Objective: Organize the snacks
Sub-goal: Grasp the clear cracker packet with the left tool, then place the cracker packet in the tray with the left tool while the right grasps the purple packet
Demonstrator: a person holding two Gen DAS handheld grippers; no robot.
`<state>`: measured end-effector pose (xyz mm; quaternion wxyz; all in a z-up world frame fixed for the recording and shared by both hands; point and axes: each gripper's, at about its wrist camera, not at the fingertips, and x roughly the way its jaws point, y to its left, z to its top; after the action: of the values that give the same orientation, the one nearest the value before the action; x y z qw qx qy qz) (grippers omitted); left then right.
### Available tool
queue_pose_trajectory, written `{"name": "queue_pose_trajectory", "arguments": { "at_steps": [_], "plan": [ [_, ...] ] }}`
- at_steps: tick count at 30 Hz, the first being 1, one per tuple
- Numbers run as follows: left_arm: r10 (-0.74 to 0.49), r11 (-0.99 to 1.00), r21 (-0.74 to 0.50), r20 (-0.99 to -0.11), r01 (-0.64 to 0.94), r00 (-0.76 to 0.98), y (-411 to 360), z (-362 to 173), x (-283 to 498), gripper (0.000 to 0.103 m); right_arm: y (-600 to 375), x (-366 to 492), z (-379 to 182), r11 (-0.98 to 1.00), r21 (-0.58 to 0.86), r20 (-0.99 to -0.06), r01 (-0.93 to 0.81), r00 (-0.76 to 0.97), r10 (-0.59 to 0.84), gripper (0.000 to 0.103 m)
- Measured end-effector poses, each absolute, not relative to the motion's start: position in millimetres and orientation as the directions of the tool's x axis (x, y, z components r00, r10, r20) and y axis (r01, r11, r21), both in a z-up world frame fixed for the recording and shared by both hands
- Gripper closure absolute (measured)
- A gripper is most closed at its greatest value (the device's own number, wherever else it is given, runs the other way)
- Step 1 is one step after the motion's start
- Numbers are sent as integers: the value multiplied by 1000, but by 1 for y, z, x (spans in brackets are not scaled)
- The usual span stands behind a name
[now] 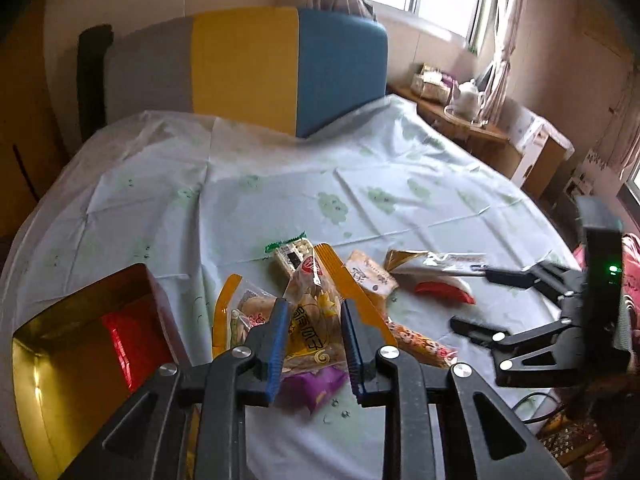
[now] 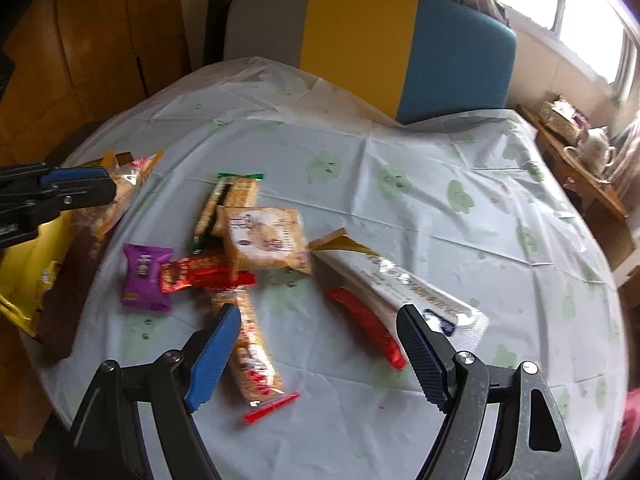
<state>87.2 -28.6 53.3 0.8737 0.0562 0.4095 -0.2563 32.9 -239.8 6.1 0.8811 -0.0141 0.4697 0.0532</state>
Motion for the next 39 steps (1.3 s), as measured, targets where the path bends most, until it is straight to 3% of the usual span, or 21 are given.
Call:
{"name": "queue_pose_trajectory", "arguments": {
  "at_steps": [4,9,15,27,28,39],
  "plan": [
    [-415,873,-138,-715,468,562,-10,64,74,77,-226,28,8,970,139,-809,-200,541,228,23],
    [-407,894,-172,-701,414,586,23,66,58,77,-190,24,1,930,197,-816,-311,473,331,42],
    [-375,922,-209,-697,327,611,66,59,45,77,-149,34,-5,901,178,-825,-395,440,356,47],
    [-263,962,-239,-688,130,677,149,57,19,77,-96,87,-46,911,167,-879,-376,362,310,51],
    [-253,964,-239,-687,117,681,154,56,17,77,-95,86,-49,912,157,-884,-378,357,300,66],
    [-155,971,-239,-711,-28,686,200,40,3,78,-116,10,-30,849,134,-913,-512,268,306,68]
  ]
}}
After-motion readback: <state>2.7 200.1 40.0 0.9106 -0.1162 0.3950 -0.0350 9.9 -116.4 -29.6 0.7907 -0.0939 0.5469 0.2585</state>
